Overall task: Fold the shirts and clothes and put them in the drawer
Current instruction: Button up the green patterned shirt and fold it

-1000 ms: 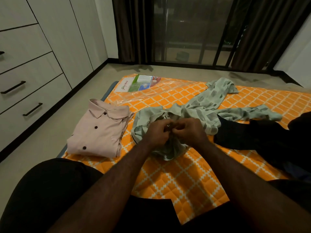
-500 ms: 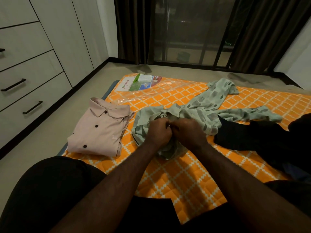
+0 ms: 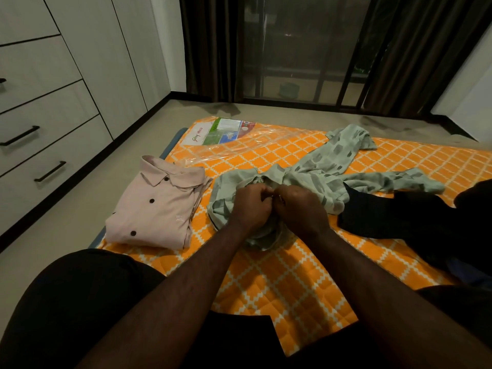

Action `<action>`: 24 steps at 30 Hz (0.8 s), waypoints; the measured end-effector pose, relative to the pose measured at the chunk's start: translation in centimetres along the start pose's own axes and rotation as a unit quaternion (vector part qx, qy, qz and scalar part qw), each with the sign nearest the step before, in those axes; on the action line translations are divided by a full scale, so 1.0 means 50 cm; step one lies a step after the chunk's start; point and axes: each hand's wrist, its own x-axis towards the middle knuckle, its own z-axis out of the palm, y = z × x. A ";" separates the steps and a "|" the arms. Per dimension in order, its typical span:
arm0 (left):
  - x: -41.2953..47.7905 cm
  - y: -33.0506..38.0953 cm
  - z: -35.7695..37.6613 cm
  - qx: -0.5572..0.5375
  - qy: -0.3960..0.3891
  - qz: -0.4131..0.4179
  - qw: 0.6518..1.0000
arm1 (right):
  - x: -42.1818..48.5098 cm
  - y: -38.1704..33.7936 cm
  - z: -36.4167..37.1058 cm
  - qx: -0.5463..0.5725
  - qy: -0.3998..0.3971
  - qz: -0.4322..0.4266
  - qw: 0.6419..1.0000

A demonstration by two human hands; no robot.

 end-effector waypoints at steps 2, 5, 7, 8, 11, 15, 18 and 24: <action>-0.003 0.001 0.001 -0.027 0.017 -0.006 0.999 | 0.000 -0.004 -0.005 -0.004 0.006 0.006 1.000; -0.010 -0.006 0.005 -0.092 0.030 -0.040 0.994 | 0.001 0.001 -0.011 0.045 -0.007 0.026 0.999; -0.010 -0.016 0.006 -0.149 0.025 -0.072 0.986 | -0.002 0.003 -0.015 0.133 -0.020 0.078 0.988; -0.009 -0.019 0.006 -0.177 0.025 -0.085 0.980 | -0.003 0.002 -0.017 0.181 -0.025 0.116 0.976; -0.007 -0.018 0.006 -0.202 0.035 -0.087 0.975 | -0.004 -0.005 -0.020 0.298 -0.024 0.210 0.931; -0.010 -0.018 0.010 -0.173 0.045 -0.083 0.980 | 0.001 -0.009 -0.021 0.372 -0.058 0.283 0.882; -0.009 -0.025 0.012 -0.179 0.037 -0.088 0.979 | -0.003 -0.005 -0.015 0.339 -0.064 0.258 0.902; -0.002 -0.032 -0.002 -0.193 -0.026 -0.022 0.981 | 0.003 0.006 -0.018 0.303 -0.043 0.242 0.921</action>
